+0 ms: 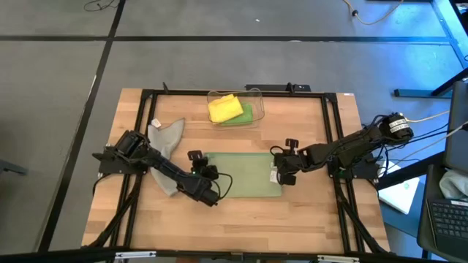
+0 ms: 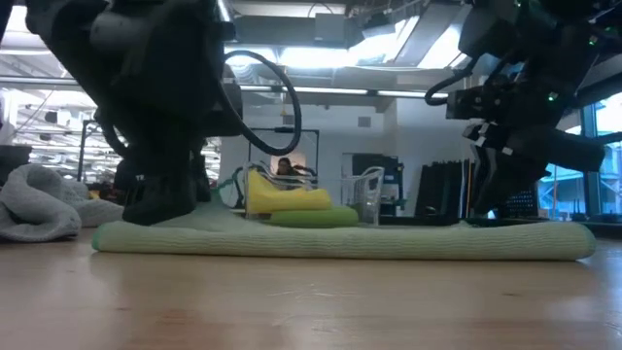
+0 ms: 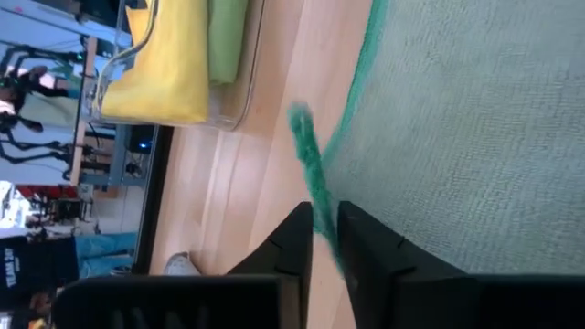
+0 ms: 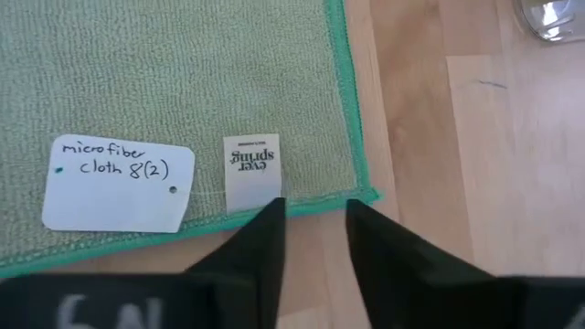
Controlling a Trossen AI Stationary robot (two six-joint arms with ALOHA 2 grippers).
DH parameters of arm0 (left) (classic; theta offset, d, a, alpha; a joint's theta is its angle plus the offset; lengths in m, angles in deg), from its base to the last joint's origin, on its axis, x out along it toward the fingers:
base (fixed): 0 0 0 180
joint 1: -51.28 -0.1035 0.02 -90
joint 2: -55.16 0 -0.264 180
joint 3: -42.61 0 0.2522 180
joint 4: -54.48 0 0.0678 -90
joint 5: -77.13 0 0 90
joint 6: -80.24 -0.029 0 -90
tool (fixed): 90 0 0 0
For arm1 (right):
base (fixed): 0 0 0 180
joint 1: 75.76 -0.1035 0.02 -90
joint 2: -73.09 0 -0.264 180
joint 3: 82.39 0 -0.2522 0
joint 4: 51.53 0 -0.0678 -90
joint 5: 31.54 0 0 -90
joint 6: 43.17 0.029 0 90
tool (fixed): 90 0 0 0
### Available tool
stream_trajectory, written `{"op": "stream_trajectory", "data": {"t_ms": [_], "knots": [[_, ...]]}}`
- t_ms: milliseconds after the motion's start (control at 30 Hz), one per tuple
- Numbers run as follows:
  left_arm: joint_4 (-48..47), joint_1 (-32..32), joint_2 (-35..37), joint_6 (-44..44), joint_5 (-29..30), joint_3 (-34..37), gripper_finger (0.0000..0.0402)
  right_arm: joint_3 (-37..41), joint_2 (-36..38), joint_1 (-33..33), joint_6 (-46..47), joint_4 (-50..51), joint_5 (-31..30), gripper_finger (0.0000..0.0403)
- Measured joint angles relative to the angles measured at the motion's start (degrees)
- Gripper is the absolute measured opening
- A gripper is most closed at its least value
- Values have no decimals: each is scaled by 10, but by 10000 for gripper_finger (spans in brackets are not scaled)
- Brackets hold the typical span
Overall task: Fold microfiber towels
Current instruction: Fold the light green microfiber cloth
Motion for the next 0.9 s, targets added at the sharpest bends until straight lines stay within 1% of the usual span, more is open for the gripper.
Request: {"op": "stream_trajectory", "data": {"t_ms": [133, 267, 367, 467, 533, 667, 700, 800, 900], "knots": [[0, 4, 0, 0, 4, 0, 76, 0, 0, 0, 0, -6, -2, 164], [-19, 6, 0, 0, 4, 0, 92, 0, 0, -1, 4, -22, -9, 191], [-51, 10, 0, 1, 5, 0, 94, -2, 4, -1, 11, -19, -9, 196], [-54, 20, 7, -1, 6, 0, 92, -8, 19, -3, 11, -20, -9, 197], [-43, 31, 23, -14, 5, -4, 93, -15, 31, -10, 9, -22, -8, 197], [-36, 59, 75, -35, 7, -13, 96, -26, 56, -33, -17, -44, 21, 197], [-26, 66, 91, -44, 10, -14, 96, -26, 61, -41, -21, -52, 31, 197], [51, 90, 135, -77, 9, -14, 95, -26, 64, -70, -32, -84, 75, 197], [178, 105, 160, -128, 9, -14, 94, -26, 63, -109, -12, -100, 96, 197]]}}
